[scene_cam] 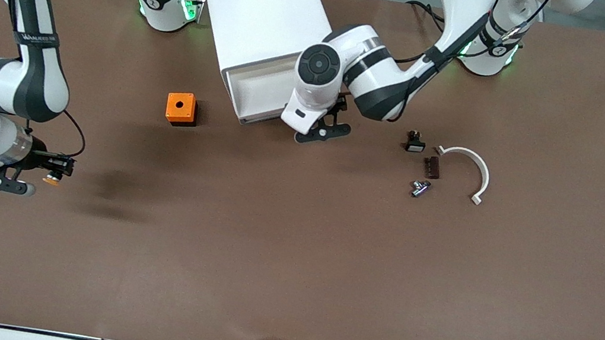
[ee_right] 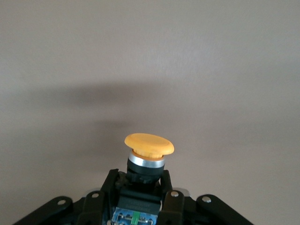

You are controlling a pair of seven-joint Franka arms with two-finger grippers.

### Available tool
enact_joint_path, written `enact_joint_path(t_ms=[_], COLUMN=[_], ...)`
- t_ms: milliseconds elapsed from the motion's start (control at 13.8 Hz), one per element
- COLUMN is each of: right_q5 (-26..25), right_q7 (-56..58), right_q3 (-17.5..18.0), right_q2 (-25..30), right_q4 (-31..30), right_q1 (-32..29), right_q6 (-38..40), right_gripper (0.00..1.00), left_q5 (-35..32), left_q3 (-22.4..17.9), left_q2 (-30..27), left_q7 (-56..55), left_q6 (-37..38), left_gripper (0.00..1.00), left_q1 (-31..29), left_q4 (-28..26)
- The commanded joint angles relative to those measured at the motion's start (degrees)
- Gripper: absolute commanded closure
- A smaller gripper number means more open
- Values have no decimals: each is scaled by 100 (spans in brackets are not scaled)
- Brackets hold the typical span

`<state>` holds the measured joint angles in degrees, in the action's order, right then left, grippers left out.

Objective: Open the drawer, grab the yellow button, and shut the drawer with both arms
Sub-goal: 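Push the drawer shut with the left gripper while the right gripper carries the button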

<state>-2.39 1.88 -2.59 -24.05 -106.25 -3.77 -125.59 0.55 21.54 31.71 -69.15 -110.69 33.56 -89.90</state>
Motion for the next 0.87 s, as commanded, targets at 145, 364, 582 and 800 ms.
enact_joint_path(t_ms=[145, 364, 582, 800], right_q5=[-570, -570, -570, -570], right_q7=[673, 804, 1007, 1007], right_q3=[109, 109, 109, 118], right_q2=[-424, -741, -934, -1023], right_q4=[-28, -37, -45, -54], right_q1=[-229, -352, -449, -493], right_q6=[-219, -580, -984, -1125], right_gripper=[76, 76, 76, 75], left_q5=[-108, -108, -108, -108], left_q3=[17, 26, 26, 17], left_q2=[-138, -121, -86, -42], left_q7=[-133, -222, -239, -248], left_q6=[-102, -102, -102, -102], left_gripper=[0, 0, 0, 0], left_q1=[405, 581, 704, 845], left_q4=[-195, -195, -204, -282])
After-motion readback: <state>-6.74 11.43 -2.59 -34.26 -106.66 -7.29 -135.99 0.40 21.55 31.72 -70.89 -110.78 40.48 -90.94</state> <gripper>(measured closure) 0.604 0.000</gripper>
